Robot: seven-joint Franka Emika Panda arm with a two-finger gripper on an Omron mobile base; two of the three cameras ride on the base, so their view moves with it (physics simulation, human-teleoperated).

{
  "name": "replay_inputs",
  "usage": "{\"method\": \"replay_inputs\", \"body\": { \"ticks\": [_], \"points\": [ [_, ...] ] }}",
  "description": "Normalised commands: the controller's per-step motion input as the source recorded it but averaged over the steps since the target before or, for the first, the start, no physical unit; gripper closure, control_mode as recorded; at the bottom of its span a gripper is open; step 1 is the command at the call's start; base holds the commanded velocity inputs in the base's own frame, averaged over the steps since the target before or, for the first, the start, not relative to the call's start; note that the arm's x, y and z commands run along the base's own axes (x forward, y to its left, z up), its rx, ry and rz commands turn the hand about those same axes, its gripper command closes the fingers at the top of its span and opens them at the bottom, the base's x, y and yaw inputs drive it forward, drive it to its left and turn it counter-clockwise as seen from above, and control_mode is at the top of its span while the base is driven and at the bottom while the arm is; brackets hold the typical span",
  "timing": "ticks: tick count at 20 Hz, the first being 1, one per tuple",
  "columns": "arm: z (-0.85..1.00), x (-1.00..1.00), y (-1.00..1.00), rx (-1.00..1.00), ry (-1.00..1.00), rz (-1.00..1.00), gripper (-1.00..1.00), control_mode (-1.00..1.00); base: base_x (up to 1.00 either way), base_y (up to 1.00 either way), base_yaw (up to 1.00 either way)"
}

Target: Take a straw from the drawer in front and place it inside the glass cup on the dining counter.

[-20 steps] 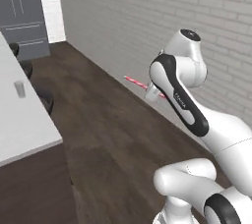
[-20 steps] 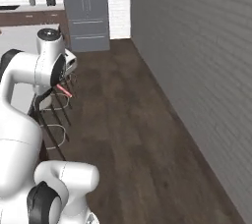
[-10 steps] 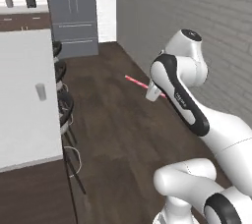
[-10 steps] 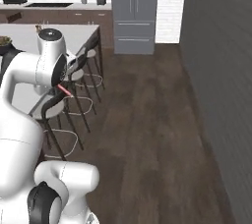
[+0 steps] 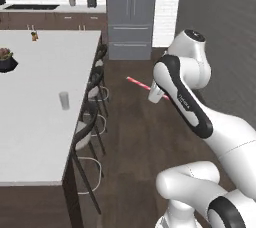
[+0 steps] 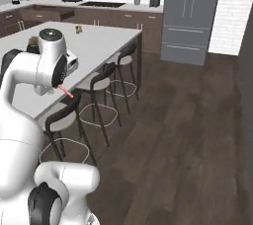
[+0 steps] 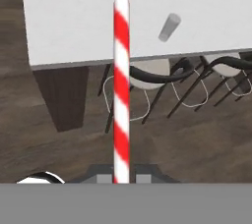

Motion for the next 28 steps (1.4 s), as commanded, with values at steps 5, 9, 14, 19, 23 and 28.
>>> {"method": "replay_inputs", "body": {
  "ticks": [5, 9, 14, 19, 23, 28],
  "points": [
    [0.00, 0.00, 0.00, 0.00, 0.00, 0.00, 1.00, 1.00, 0.79, -0.44, 0.51],
    [0.00, 0.00, 0.00, 0.00, 0.00, 0.00, 1.00, 1.00, 0.69, -0.44, 0.52],
    [0.00, 0.00, 0.00, 0.00, 0.00, 0.00, 1.00, 1.00, 0.62, -0.44, 0.53],
    [0.00, 0.00, 0.00, 0.00, 0.00, 0.00, 1.00, 1.00, 0.63, -0.40, 0.55],
    [0.00, 0.00, 0.00, 0.00, 0.00, 0.00, 1.00, 1.00, 0.54, -0.31, 0.52],
    [0.00, 0.00, 0.00, 0.00, 0.00, 0.00, 1.00, 1.00, 0.48, -0.19, 0.49]
  ]
}}
